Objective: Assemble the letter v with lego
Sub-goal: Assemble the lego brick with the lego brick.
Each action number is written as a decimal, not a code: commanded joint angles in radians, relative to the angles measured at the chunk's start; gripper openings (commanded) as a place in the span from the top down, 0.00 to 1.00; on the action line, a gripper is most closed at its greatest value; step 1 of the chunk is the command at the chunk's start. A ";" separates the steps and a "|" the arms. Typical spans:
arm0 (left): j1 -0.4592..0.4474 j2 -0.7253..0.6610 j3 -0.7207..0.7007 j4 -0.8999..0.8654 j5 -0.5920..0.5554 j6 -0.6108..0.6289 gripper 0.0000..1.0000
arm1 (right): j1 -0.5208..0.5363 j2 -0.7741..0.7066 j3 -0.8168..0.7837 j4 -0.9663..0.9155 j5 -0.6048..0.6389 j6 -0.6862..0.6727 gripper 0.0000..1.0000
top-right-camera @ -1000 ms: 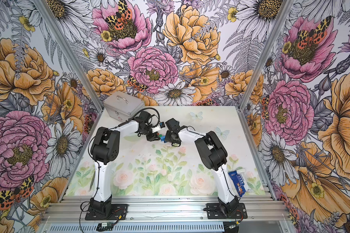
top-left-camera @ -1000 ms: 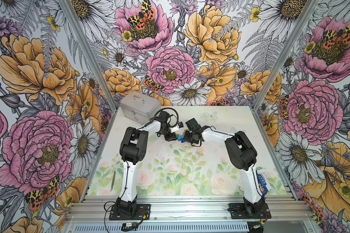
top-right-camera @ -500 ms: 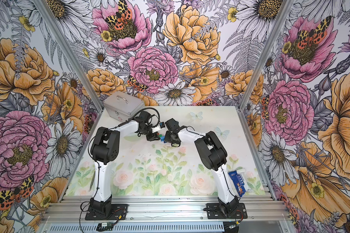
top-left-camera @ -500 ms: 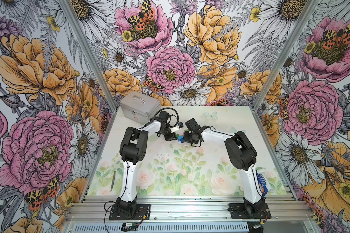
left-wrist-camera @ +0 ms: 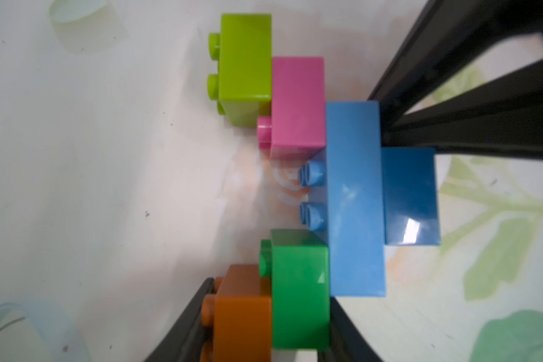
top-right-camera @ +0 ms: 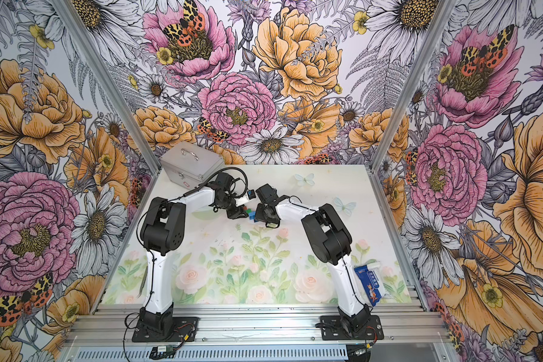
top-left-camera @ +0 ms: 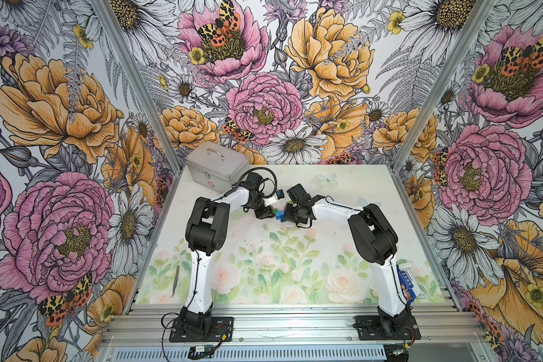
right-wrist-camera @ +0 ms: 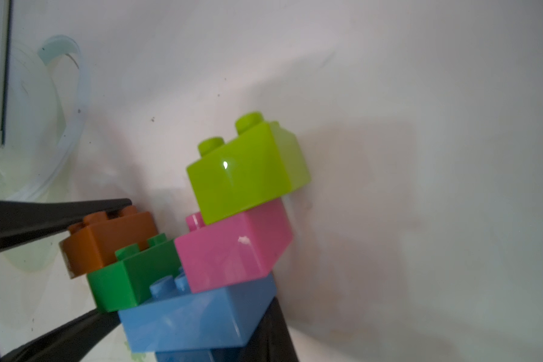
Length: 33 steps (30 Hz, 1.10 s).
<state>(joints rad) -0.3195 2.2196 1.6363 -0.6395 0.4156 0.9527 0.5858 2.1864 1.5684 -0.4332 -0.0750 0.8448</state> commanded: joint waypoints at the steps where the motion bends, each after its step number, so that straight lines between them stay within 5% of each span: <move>1: -0.001 -0.009 0.000 -0.019 0.025 0.027 0.51 | 0.002 0.026 0.039 0.015 0.010 -0.010 0.95; 33: 0.001 -0.009 0.005 -0.039 0.052 0.043 0.51 | 0.014 0.056 0.101 -0.017 0.032 -0.133 0.94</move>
<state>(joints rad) -0.3172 2.2196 1.6363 -0.6395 0.4156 0.9531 0.5926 2.2200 1.6337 -0.4824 -0.0483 0.7231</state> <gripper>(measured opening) 0.492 0.062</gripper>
